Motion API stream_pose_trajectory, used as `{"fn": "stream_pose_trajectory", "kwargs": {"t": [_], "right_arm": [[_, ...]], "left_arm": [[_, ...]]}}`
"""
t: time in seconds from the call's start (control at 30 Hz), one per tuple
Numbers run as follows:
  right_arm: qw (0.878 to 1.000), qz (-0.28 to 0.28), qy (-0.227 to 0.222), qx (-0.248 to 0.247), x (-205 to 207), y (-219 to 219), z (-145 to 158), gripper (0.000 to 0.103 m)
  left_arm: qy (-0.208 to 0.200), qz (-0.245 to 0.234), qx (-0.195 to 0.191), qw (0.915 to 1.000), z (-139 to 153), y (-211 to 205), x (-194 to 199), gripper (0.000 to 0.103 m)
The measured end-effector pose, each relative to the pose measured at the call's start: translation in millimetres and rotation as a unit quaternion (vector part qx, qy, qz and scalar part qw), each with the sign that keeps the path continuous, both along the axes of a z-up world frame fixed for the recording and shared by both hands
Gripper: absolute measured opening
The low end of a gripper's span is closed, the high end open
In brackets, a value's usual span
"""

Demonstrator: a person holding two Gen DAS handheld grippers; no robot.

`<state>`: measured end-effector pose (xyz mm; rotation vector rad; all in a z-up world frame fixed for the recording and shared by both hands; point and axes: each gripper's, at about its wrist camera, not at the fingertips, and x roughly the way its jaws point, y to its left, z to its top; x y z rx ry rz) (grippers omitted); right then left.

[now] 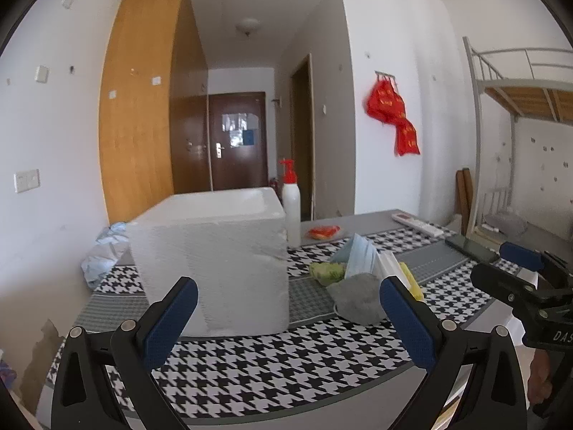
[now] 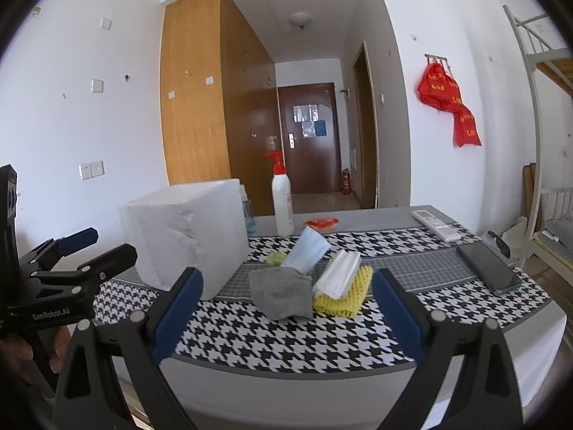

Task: Organize soft objects
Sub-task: 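Reach left gripper toward the grey sock while right gripper reaches toward the white paper towel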

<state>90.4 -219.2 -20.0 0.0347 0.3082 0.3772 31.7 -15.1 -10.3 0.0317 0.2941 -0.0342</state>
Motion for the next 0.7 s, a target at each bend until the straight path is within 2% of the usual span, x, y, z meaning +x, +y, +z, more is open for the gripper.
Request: {"fn": "stream_pose_trajectory", "kwargs": {"t": [0.7], "right_arm": [[0.997, -0.027, 0.072, -0.020, 51, -19, -32, 0.097]], "left_arm": [[0.077, -0.062, -0.005, 0.9951, -30, -35, 61, 0.102]]}}
